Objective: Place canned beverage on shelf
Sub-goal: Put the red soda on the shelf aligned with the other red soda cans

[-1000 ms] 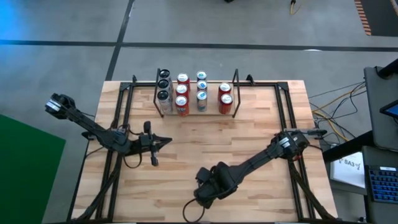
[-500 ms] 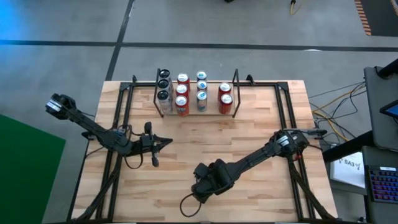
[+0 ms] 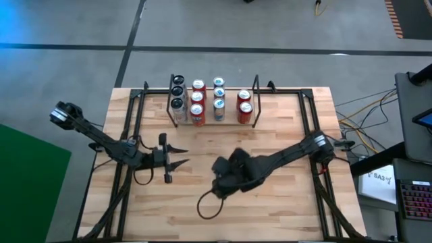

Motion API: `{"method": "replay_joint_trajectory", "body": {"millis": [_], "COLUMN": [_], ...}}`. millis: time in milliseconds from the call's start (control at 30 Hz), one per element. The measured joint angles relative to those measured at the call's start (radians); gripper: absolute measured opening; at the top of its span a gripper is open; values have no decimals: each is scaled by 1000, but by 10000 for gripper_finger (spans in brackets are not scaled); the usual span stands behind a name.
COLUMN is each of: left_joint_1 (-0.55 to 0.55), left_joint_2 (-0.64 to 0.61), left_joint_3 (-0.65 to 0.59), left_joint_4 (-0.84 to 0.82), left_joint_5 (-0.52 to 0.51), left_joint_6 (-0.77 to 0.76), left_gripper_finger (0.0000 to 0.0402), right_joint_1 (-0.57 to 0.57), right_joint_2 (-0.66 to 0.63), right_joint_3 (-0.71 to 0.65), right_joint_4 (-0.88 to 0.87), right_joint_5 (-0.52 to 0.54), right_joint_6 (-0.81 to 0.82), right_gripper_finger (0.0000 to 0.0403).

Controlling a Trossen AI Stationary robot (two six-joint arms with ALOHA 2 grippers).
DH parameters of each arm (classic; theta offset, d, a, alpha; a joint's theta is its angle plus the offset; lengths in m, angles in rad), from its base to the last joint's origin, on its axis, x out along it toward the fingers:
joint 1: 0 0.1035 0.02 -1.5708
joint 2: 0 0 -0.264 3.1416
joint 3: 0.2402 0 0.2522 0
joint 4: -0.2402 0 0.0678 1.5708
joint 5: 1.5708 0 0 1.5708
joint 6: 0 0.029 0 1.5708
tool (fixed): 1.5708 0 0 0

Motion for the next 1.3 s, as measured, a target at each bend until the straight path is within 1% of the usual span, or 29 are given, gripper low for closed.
{"method": "replay_joint_trajectory", "body": {"millis": [100,200,300,367,467,500,567,633,700,800,867,900,967,1167,1233,1300], "left_joint_1": [2,24,56,78,120,136,184,226,255,288,313,325,343,346,331,311], "left_joint_2": [37,88,156,211,293,318,362,394,412,424,424,424,424,445,453,459], "left_joint_3": [33,81,131,170,225,244,283,307,317,328,329,329,329,311,310,313], "left_joint_4": [0,5,3,4,-1,-1,-1,-3,-15,-15,-12,-14,-16,-17,-18,-18], "left_joint_5": [20,19,19,19,18,4,-44,-36,18,47,94,130,169,195,204,203], "left_joint_6": [45,60,107,140,169,178,183,179,176,176,171,157,117,48,29,17], "left_gripper_finger": [180,237,282,305,330,336,343,345,346,346,346,346,346,346,341,328], "right_joint_1": [-7,-13,-27,-45,-80,-95,-136,-174,-207,-240,-260,-269,-283,-288,-285,-271], "right_joint_2": [-53,-104,-135,-146,-168,-178,-196,-211,-230,-273,-299,-312,-336,-411,-427,-433], "right_joint_3": [-5,-16,-34,-49,-77,-89,-116,-154,-189,-262,-312,-339,-399,-602,-658,-706], "right_joint_4": [-3,18,71,89,146,169,216,254,286,367,429,456,506,747,837,927], "right_joint_5": [109,187,230,252,244,224,153,120,56,-29,-55,-65,-95,-154,-203,-228], "right_joint_6": [-94,-174,-259,-318,-402,-435,-486,-525,-534,-549,-563,-565,-570,-548,-527,-517], "right_gripper_finger": [292,292,292,292,292,292,292,292,292,292,292,292,292,292,292,292]}}
